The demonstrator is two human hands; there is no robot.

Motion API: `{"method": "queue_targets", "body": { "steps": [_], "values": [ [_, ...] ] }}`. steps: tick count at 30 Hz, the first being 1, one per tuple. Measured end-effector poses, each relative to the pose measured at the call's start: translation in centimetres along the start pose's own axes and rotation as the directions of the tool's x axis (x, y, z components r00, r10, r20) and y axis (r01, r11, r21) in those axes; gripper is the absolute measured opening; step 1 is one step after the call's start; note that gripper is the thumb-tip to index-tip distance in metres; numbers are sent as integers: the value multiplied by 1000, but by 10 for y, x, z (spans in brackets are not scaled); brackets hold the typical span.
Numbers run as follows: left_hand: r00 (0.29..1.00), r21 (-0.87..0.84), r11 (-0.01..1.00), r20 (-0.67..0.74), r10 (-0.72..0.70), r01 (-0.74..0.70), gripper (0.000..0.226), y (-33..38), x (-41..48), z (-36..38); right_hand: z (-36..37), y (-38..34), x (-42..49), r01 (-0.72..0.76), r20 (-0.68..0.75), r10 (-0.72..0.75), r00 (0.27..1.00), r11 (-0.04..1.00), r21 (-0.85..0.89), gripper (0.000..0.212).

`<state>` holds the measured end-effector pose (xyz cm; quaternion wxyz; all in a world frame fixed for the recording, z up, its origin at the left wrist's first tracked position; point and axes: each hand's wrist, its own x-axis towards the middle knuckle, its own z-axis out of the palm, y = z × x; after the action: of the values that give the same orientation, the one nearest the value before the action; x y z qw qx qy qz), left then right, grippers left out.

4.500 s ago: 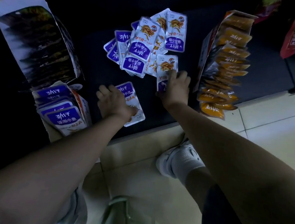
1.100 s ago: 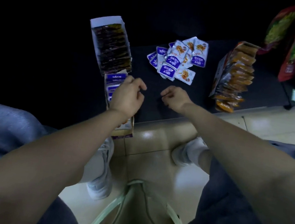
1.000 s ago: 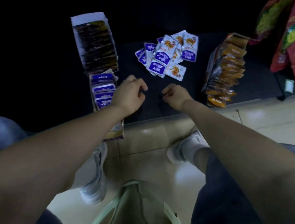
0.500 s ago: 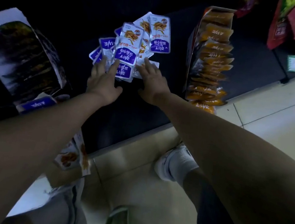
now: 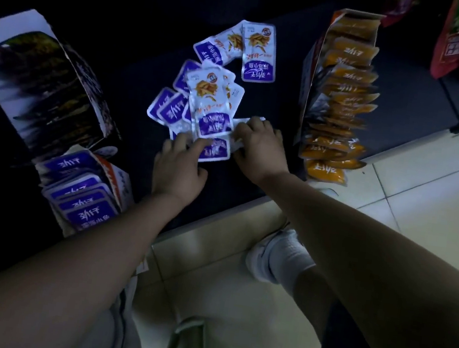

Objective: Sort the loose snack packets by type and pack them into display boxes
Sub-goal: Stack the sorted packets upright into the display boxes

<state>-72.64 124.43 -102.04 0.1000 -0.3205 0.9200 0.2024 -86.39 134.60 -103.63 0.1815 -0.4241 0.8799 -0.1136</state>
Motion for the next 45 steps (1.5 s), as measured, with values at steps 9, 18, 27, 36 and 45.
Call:
{"method": "queue_targets", "body": {
  "steps": [9,18,27,36,45],
  "values": [
    [998,-31,999,59,-27,29,68,-6,-9,-6,8,-12,-6,-2,-30,9,1000,976,216,48],
    [999,-143,990,-50,7,-14,34,-4,-26,-2,11,-11,-10,-114,4,114,993,984,139,70],
    [999,-29,999,-35,-21,20,43,-7,33,-22,4,-2,-15,-169,21,167,986,974,153,82],
    [999,-49,998,-21,-37,36,44,1,30,-17,0,0,-24,-331,53,328,943,908,259,61],
    [983,-451,879,158,-93,156,27,-11,13,-25,-16,6,-11,-545,346,525,778,289,787,25]
  ]
}}
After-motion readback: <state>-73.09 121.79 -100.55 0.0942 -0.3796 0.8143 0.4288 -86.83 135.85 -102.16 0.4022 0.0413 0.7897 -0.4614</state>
